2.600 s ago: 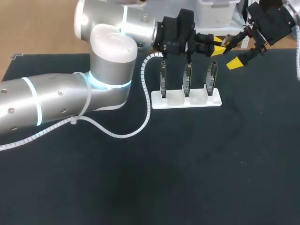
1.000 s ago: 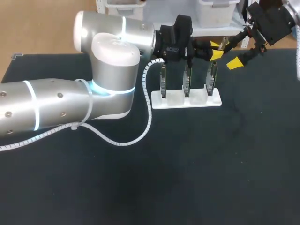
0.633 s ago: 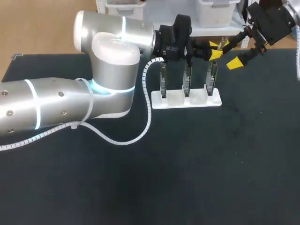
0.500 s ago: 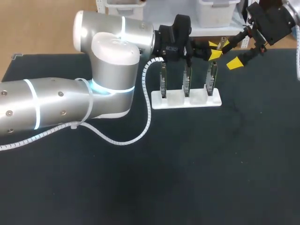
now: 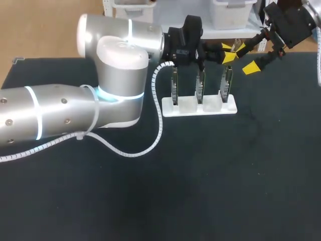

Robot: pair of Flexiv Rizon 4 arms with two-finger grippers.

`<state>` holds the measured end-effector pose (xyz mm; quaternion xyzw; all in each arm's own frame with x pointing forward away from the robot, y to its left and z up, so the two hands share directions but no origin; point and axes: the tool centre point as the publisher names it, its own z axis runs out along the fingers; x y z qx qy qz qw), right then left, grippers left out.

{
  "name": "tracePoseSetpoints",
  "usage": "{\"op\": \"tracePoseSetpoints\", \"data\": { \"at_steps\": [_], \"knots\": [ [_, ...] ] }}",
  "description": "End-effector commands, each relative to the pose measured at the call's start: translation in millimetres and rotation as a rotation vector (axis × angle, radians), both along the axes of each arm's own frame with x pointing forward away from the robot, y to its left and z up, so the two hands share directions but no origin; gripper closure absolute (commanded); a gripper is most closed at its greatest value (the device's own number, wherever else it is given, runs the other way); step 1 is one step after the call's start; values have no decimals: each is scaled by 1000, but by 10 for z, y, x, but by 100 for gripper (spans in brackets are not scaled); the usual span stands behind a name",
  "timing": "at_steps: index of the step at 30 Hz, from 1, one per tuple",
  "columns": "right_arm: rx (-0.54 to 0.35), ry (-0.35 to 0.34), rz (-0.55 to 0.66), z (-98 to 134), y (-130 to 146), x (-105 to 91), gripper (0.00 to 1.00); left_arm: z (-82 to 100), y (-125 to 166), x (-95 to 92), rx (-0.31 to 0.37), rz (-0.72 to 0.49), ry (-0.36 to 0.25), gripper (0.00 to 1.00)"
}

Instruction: Pick up the optical module with the left hand, and insert it into the network port with the right hand.

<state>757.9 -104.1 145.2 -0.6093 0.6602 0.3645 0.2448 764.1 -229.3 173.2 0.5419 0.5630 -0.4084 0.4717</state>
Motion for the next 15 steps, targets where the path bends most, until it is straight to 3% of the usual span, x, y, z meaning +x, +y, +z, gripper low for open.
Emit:
{"op": "tracePoseSetpoints", "data": {
  "at_steps": [1,15],
  "knots": [
    [-1,-3,-3,1,3,-18,0,-36,-14,-7,-10,5,0,100],
    [-1,-3,-3,1,3,-18,0,-57,-28,-42,-17,7,8,100]
  ]
}}
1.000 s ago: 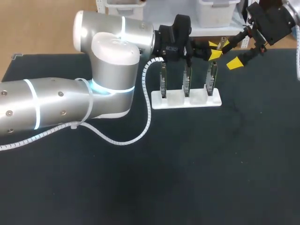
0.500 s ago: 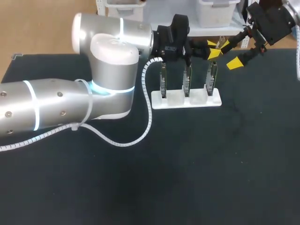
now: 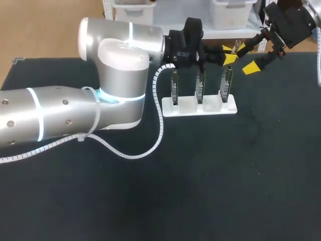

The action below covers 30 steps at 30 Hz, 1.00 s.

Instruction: Pick up the optical module with the left hand, and insert it into the network port with the right hand.

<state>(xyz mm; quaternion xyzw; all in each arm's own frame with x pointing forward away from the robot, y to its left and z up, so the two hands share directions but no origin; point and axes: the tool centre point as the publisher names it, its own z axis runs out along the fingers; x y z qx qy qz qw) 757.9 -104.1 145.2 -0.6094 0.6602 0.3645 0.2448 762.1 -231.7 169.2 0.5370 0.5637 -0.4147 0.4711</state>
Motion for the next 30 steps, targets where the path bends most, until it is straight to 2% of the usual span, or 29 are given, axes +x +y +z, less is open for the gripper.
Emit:
{"op": "tracePoseSetpoints", "data": {
  "at_steps": [1,30],
  "knots": [
    [-1,-3,-3,1,3,-18,0,-14,-3,-26,-6,7,-4,100],
    [-1,-3,-3,1,3,-18,0,-31,-28,7,-2,-17,4,100]
  ]
}}
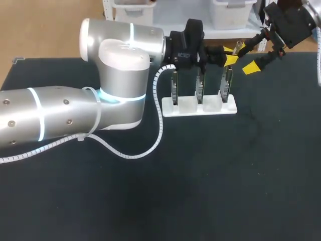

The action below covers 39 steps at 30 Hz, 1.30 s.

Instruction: Pick up the optical module with the left hand, and insert it into the network port with the right hand.

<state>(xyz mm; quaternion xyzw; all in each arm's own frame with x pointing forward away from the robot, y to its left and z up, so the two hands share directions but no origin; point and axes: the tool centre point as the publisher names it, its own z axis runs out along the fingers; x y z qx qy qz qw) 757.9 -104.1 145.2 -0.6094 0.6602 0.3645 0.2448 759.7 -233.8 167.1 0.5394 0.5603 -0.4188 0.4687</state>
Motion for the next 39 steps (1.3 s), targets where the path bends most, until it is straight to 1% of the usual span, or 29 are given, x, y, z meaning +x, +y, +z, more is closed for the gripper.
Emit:
{"op": "tracePoseSetpoints", "data": {
  "at_steps": [1,16,33,39],
  "knots": [
    [-1,-3,-3,1,3,-18,0,-11,-6,34,0,-6,2,100],
    [-1,-3,-3,1,3,-18,0,-8,-13,92,3,-20,4,100],
    [-1,-3,-3,1,3,-18,0,-43,-10,102,1,-23,15,100],
    [-1,-3,-3,1,3,-18,0,-34,-17,110,-2,-29,10,100]
  ]
}}
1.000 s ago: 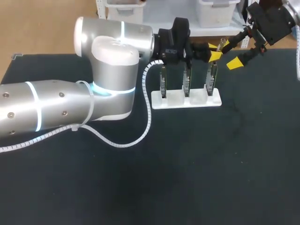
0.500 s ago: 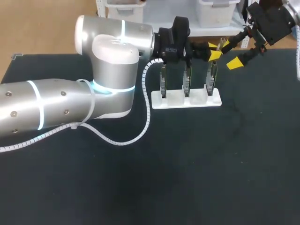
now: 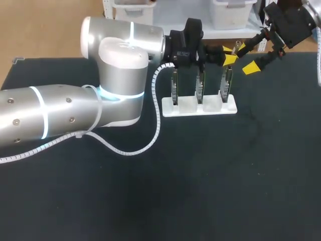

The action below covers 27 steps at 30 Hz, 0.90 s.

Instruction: Pick up the optical module with the left hand, and insert it into the network port with the right hand.

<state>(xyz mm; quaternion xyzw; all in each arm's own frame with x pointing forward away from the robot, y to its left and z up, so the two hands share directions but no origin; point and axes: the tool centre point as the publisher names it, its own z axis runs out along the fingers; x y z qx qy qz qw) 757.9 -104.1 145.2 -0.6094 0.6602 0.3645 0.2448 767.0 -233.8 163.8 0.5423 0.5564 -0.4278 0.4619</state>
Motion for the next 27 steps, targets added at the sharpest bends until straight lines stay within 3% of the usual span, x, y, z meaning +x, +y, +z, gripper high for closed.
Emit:
{"op": "tracePoseSetpoints", "data": {
  "at_steps": [1,27],
  "knots": [
    [-1,-3,-3,1,2,-18,0,0,-18,38,1,-8,-3,100],
    [-1,-3,-3,1,2,-18,0,-38,-43,50,2,-16,15,100]
  ]
}}
